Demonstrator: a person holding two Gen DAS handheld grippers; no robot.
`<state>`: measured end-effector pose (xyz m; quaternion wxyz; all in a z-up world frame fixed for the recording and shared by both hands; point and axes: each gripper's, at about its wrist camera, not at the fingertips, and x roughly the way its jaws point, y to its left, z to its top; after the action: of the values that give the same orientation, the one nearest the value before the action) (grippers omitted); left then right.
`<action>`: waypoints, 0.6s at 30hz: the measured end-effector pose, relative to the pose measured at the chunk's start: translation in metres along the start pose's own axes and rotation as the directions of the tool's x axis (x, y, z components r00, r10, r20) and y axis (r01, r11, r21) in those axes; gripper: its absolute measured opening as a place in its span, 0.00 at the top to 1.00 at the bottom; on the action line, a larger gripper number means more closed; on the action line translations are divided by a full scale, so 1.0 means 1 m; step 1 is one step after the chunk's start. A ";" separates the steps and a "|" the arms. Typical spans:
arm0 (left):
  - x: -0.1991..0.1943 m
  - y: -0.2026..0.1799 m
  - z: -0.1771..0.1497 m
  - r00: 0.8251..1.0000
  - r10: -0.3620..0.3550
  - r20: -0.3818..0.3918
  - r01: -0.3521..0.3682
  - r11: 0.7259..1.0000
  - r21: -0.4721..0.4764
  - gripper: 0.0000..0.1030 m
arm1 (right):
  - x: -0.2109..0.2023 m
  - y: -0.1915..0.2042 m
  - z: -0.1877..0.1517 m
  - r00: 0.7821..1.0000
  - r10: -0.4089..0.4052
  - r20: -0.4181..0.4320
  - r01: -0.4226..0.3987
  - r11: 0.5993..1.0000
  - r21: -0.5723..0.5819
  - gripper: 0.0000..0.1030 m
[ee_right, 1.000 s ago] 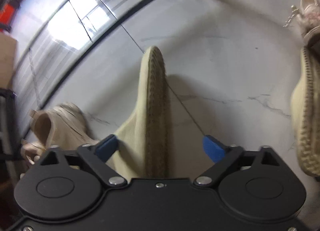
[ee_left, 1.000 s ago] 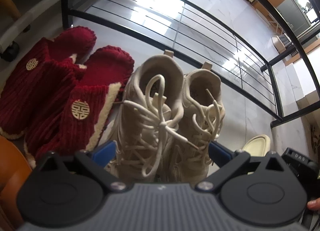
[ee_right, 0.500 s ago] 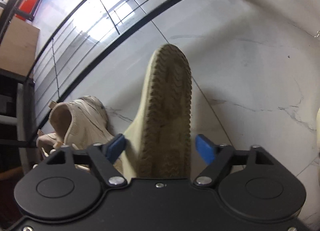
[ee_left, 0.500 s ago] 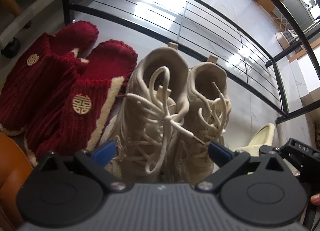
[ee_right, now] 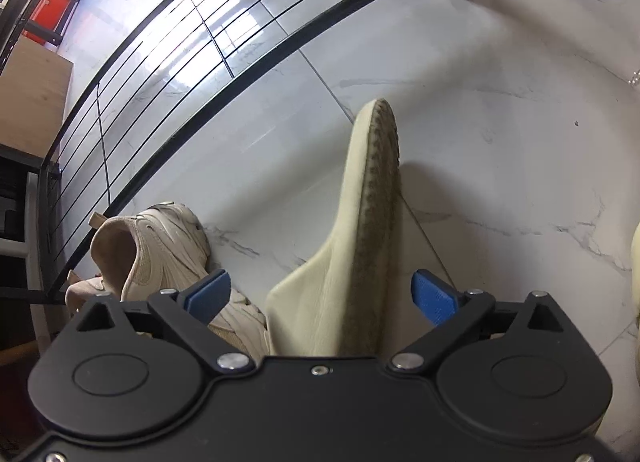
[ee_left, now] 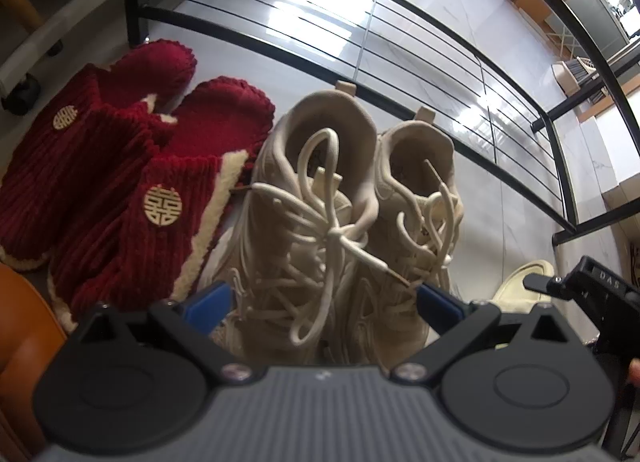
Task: Organize scattered shoes
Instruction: 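Carry the cream slide with the right tool toward the rack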
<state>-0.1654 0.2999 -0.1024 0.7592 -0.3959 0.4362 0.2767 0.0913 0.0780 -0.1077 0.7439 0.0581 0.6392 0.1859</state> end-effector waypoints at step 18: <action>0.001 -0.001 0.000 1.000 -0.001 -0.001 0.001 1.000 -0.004 0.03 | 0.001 0.027 -0.008 0.998 -0.056 -0.001 0.055 0.987 -0.152 0.17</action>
<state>-0.1647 0.2994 -0.1031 0.7582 -0.3978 0.4360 0.2772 0.0785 0.1022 -0.1008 0.7493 -0.0171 0.6266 0.2134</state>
